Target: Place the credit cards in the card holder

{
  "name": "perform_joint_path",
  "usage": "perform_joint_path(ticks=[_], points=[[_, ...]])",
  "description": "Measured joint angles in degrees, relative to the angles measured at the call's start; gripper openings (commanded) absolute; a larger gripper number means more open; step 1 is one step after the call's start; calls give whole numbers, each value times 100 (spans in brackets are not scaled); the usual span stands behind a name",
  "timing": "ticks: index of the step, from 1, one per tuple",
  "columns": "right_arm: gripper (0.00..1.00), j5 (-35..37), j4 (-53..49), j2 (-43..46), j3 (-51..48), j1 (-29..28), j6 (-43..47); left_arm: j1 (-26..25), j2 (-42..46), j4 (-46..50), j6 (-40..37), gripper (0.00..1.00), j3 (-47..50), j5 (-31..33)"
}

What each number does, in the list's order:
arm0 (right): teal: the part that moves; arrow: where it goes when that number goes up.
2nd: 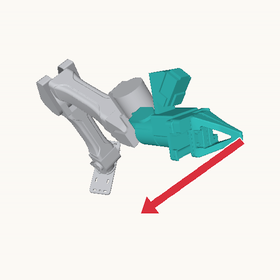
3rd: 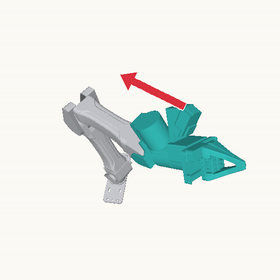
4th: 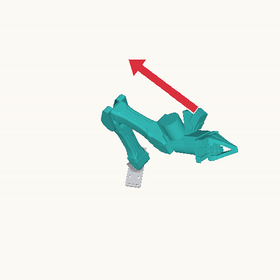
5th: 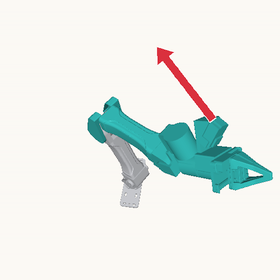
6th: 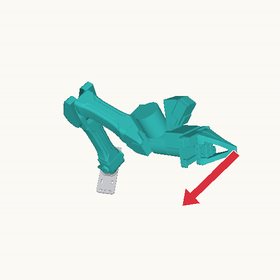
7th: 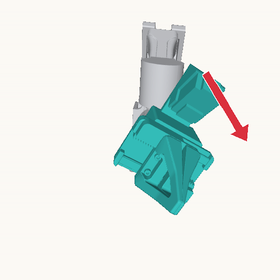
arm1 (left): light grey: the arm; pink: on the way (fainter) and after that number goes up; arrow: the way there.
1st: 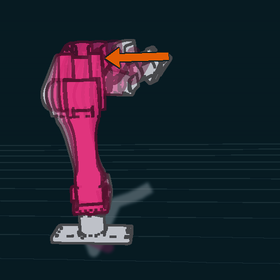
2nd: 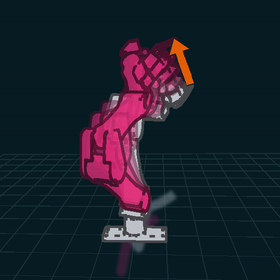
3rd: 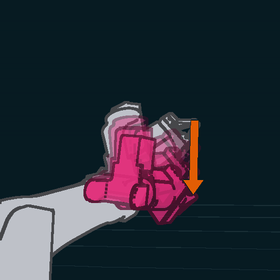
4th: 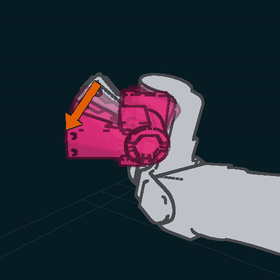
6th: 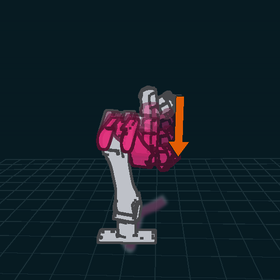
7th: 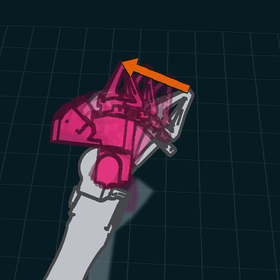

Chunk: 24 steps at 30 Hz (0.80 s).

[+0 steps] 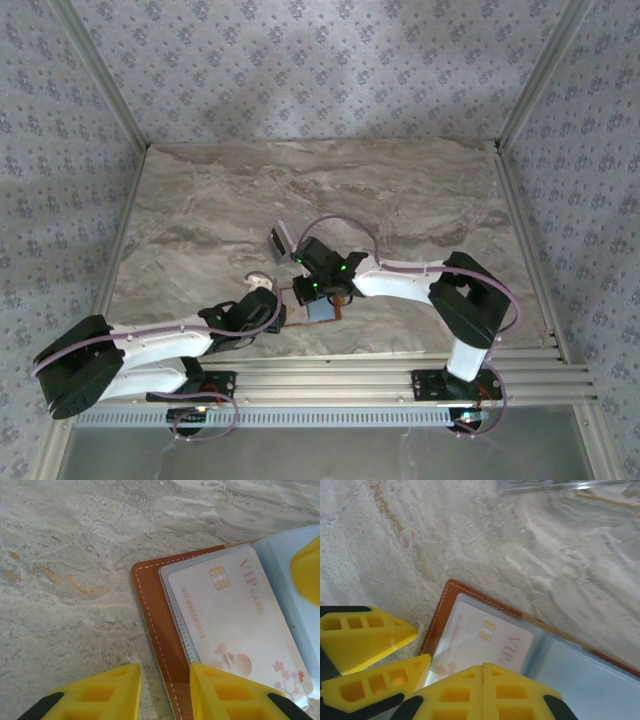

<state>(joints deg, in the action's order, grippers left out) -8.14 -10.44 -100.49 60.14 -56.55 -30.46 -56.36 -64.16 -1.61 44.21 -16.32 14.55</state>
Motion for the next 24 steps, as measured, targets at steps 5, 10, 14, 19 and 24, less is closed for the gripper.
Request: perform_joint_path(ticks=[5, 10, 14, 19, 24], points=[[21, 35, -7, -46, -46, -94, -9, 0, 0, 2, 0, 32, 0, 0], [37, 627, -487, 55, -44, -79, 70, 0, 0, 0, 0, 32, 0, 0], [38, 999, -883, 76, 0, -2, 98, 0, 0, 2, 0, 32, 0, 0], [38, 1252, -1172, 37, 144, 149, 162, 0, 0, 4, 0, 32, 0, 0], [39, 1445, -1250, -151, 343, 190, 227, 0, 0, 4, 0, 32, 0, 0]])
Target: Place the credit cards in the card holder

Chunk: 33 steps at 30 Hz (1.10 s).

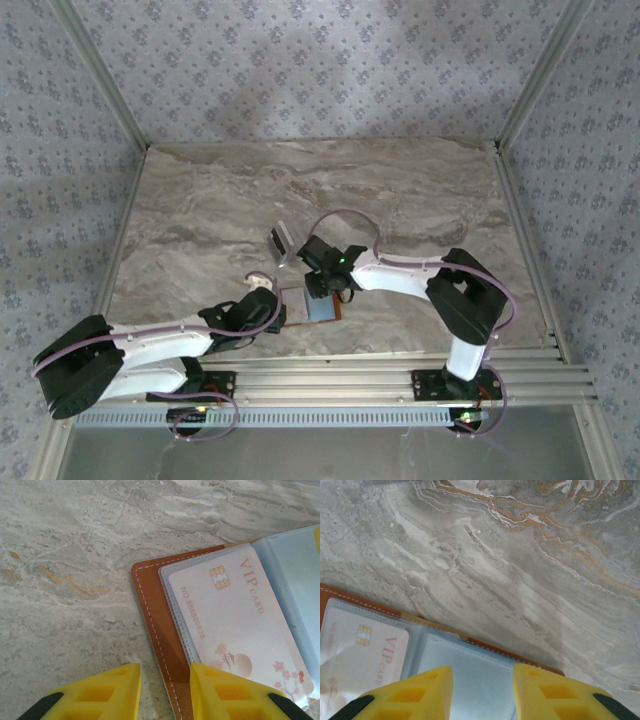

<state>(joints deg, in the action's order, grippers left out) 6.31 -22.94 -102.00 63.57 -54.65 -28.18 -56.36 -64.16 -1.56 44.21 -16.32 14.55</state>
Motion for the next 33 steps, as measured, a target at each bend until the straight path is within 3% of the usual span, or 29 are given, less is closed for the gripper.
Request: perform_joint_path(ticks=[12, 24, 33], points=[[37, 133, 22, -269, 39, -17, 42, 0, 0, 0, 0, 32, 0, 0], [2, 424, 144, -313, 11, -90, -66, 0, -11, -7, 0, 31, 0, 0], [0, 138, 240, -271, 9, -87, -66, 0, -46, -44, 0, 31, -2, 4]])
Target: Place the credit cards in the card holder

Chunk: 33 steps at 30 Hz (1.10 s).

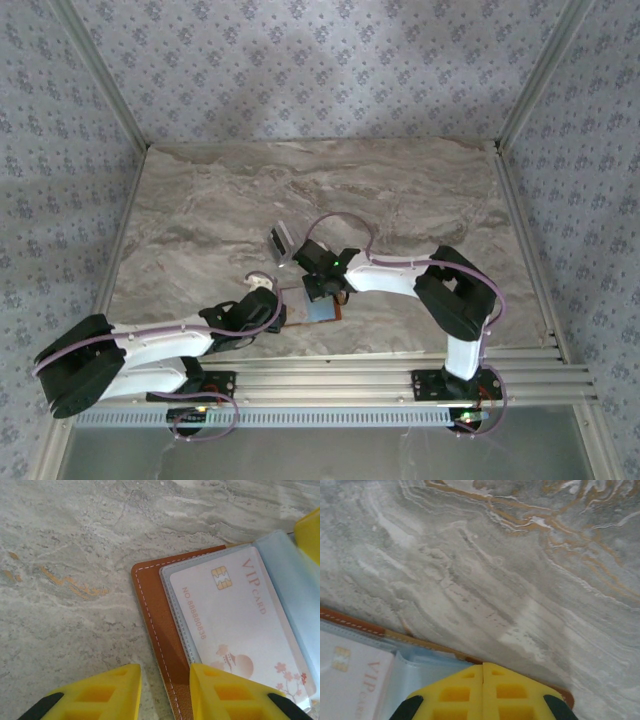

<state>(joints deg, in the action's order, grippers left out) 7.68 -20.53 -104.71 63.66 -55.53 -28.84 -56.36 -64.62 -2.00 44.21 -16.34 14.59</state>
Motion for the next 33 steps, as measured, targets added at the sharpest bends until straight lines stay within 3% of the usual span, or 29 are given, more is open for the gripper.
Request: perform_joint_path(ticks=[14, 19, 33], points=[[0, -1276, 616, 111, -76, -59, 15, 0, 0, -13, 0, 31, 2, 0], [25, -1449, 863, 111, -229, -192, -105, 0, 0, -15, 0, 31, 0, 0], [56, -1499, 1451, 317, -737, -380, -437, 74, 256, 170, 0, 32, 55, -138]])
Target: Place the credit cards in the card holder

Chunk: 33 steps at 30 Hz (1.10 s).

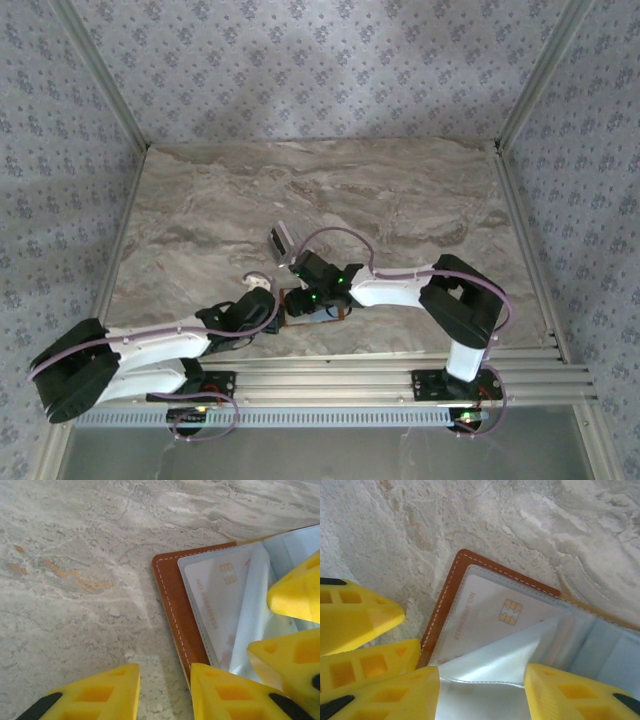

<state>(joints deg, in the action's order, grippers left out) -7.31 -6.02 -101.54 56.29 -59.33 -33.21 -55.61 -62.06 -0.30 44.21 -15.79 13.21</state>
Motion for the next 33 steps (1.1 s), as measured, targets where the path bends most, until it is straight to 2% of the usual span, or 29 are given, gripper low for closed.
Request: perform_joint_path(ticks=[12, 18, 25, 33], points=[[70, -426, 68, 74, 35, 96, 26, 267, 925, 566, 2, 36, 129, -339], [71, -638, 24, 107, 173, 173, 79, 374, 1377, 837, 2, 40, 129, -337], [72, -660, -262, 136, 310, 199, 175, 387, 1478, 918, 26, 44, 129, -354], [74, -389, -590, 750, 313, 223, 310, 387, 1475, 756, 24, 46, 129, -525]])
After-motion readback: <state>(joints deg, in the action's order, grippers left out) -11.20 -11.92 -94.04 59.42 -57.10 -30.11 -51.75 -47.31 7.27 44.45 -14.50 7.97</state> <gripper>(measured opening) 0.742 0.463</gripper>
